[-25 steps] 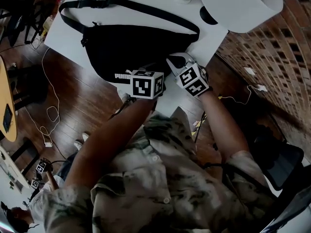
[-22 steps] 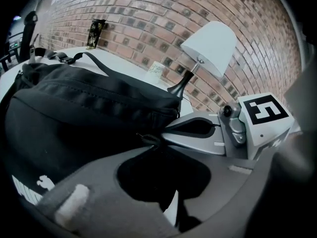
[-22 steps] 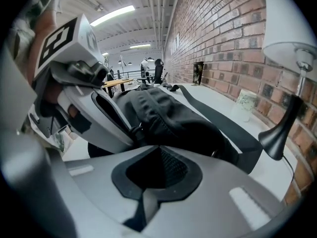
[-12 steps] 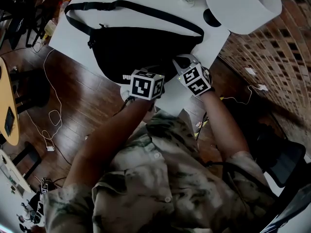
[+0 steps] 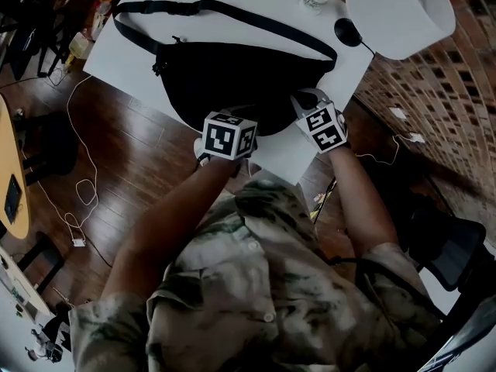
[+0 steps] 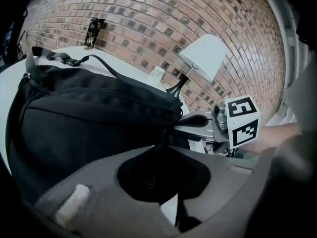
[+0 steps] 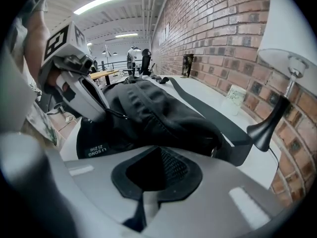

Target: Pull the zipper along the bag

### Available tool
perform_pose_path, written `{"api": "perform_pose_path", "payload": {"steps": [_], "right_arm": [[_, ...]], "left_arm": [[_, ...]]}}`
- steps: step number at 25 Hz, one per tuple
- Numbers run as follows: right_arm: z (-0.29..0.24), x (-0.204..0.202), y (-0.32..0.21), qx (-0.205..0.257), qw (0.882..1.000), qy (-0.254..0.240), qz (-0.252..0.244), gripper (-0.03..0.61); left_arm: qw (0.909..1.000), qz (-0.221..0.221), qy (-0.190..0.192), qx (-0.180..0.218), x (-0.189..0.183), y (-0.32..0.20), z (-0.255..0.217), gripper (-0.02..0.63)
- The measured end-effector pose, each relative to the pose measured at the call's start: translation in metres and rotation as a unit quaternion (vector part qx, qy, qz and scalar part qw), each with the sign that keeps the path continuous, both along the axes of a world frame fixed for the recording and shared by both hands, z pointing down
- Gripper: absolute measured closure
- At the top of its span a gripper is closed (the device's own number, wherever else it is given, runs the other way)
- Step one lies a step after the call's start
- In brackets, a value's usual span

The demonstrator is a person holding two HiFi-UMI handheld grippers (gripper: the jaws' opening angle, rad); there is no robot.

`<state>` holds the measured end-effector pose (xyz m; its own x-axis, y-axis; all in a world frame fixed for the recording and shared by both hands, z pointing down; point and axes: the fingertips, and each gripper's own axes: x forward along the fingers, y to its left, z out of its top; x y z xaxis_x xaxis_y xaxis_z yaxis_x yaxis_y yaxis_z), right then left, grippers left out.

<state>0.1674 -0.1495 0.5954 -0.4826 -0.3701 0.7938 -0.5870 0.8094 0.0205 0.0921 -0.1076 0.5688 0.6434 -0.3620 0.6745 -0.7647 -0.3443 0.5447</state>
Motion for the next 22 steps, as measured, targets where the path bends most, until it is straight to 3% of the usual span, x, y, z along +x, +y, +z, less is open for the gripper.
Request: {"api": "perform_pose_path", "payload": {"steps": [22], "right_arm": [[0.006, 0.008, -0.007, 0.0, 0.994, 0.073, 0.082, 0.572]], "left_arm": [[0.9962, 0.078, 0.022, 0.033, -0.073, -0.009, -0.015, 0.597]]}}
